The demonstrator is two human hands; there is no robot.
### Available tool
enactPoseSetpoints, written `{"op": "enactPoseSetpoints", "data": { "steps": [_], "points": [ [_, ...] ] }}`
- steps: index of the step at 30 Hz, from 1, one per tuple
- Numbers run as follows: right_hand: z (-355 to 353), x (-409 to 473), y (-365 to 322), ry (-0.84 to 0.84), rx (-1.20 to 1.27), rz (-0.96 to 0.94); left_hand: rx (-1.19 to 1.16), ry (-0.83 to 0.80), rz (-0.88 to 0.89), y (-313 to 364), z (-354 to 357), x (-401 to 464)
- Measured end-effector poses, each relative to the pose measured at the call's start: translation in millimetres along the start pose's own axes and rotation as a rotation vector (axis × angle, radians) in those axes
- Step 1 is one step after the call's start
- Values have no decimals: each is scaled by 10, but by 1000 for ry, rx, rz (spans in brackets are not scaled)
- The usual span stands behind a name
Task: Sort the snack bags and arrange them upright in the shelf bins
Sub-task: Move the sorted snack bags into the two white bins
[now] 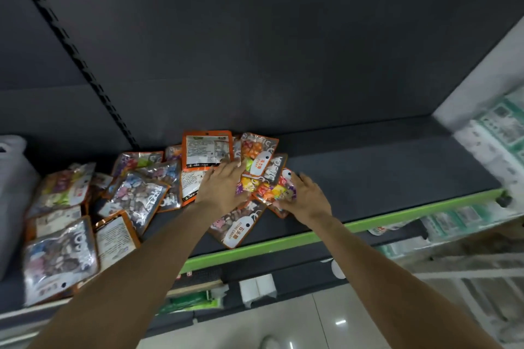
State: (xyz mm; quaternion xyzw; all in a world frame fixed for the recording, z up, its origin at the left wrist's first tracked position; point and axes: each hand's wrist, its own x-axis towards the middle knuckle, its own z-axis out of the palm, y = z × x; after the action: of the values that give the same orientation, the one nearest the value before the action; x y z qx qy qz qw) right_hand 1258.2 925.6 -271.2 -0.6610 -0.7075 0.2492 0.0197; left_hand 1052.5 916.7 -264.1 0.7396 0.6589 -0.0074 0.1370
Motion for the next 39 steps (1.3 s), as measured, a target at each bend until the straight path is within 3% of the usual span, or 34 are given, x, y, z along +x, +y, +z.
{"op": "enactPoseSetpoints", "data": {
  "steps": [4,12,18,21,27,31,34,39],
  "points": [
    [-85,104,93,69,-40,-2,-26,134,-57,166,-85,86],
    [-249,303,159,-128,45,-23,87,134,-68,322,-27,161],
    [-302,301,189,-116,-51,28,142,101,-36,357,-9,131],
    [-324,266,310,-40,49,87,113,116,-38,367,1,109],
    [-560,134,469,173,324,13,75,162,-120,438,25,157],
    [-744,22,440,383,321,-34,156,145,-200,545,76,235],
    [-824,-32,427,422,334,-54,147,230,-198,576,64,266],
    [-869,-42,379,411,351,-67,-190,393,-186,539,-154,219]
  ]
}}
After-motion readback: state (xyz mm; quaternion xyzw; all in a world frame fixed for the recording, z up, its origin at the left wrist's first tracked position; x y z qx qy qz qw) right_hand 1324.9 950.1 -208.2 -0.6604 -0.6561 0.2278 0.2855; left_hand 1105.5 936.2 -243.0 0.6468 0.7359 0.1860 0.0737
